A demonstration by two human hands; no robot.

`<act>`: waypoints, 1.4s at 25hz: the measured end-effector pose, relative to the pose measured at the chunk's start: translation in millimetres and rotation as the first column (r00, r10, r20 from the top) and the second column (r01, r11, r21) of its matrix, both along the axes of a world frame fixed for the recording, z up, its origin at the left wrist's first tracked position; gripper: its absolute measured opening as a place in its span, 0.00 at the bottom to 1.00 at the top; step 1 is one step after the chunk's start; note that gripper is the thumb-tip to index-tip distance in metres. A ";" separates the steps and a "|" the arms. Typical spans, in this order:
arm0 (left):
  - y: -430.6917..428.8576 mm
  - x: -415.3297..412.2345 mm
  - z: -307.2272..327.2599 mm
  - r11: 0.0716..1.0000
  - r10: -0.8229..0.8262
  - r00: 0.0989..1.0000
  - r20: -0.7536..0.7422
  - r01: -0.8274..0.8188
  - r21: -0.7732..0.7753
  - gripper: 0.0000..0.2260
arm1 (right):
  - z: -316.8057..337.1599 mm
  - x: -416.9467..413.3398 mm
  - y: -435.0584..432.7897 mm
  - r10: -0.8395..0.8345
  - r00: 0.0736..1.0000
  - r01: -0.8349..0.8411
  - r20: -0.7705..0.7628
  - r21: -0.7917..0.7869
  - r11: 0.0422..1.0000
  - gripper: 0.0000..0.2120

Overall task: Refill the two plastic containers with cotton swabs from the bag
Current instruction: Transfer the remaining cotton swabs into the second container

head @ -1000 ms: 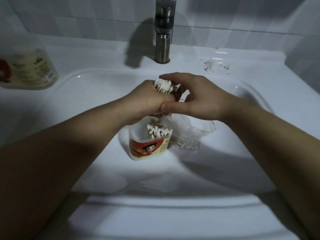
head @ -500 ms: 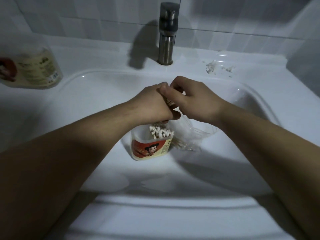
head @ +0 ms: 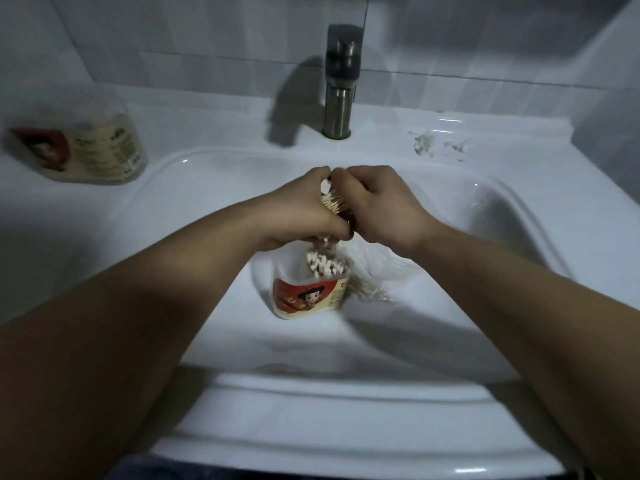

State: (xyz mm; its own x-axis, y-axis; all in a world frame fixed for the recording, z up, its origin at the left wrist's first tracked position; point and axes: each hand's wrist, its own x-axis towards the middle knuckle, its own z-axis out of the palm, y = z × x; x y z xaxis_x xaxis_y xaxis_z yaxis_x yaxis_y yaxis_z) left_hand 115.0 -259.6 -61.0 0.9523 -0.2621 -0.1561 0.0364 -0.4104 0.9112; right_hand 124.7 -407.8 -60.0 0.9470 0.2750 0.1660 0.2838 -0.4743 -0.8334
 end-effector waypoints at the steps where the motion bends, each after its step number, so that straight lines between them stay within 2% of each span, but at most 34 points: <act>1: 2.6 -3.0 3.4 0.999 0.004 1.000 -0.028 -0.005 -0.051 0.30 | 0.2 0.0 0.9 -0.021 0.999 0.023 -0.027 0.068 0.997 0.19; 3: 10.8 -5.2 10.0 0.998 -0.026 0.999 -0.035 0.024 -0.052 0.31 | 2.4 -0.6 2.4 -0.069 0.998 0.069 -0.009 0.114 0.991 0.18; 7: 41.0 -7.9 29.9 0.949 -0.182 0.983 -0.030 0.183 0.258 0.37 | 5.7 -6.0 6.9 -0.120 0.991 0.117 0.057 0.045 0.992 0.16; 9: 48.3 -6.1 32.4 0.915 -0.155 0.988 0.000 0.143 0.378 0.37 | 3.9 -8.3 7.7 -0.122 0.992 0.121 0.043 0.021 0.992 0.18; 12: 55.3 1.2 23.7 0.769 -0.065 0.988 0.138 -0.038 0.638 0.29 | -1.5 -12.1 13.9 -0.063 0.998 0.063 0.016 -0.023 0.998 0.20; 14: 61.7 7.3 12.9 0.705 -0.032 0.993 0.112 -0.057 0.707 0.27 | -6.7 -14.8 19.0 -0.013 1.000 0.015 0.019 -0.091 0.996 0.20; 17: 68.7 13.6 0.9 0.676 0.013 0.999 0.040 -0.038 0.736 0.27 | -13.4 -19.0 24.3 0.014 0.999 -0.008 0.030 -0.181 0.983 0.20; 21: 68.4 12.3 -1.8 0.707 0.060 0.998 0.012 -0.051 0.705 0.27 | -22.9 -20.7 30.6 0.060 0.997 -0.042 0.049 -0.322 0.946 0.18; 27: 65.1 9.2 -0.3 0.701 0.064 0.998 0.001 -0.046 0.712 0.27 | -30.1 -20.4 32.6 0.070 0.993 -0.024 0.100 -0.403 0.915 0.20; 32: 65.1 8.5 -0.4 0.696 0.059 0.998 -0.019 -0.027 0.717 0.25 | -31.1 -23.4 35.0 0.214 0.949 -0.046 0.233 -0.566 0.823 0.18; 35: 64.1 9.8 0.0 0.685 0.051 0.998 -0.024 -0.018 0.729 0.25 | -31.3 -24.0 35.0 0.333 0.910 -0.094 0.247 -0.659 0.746 0.20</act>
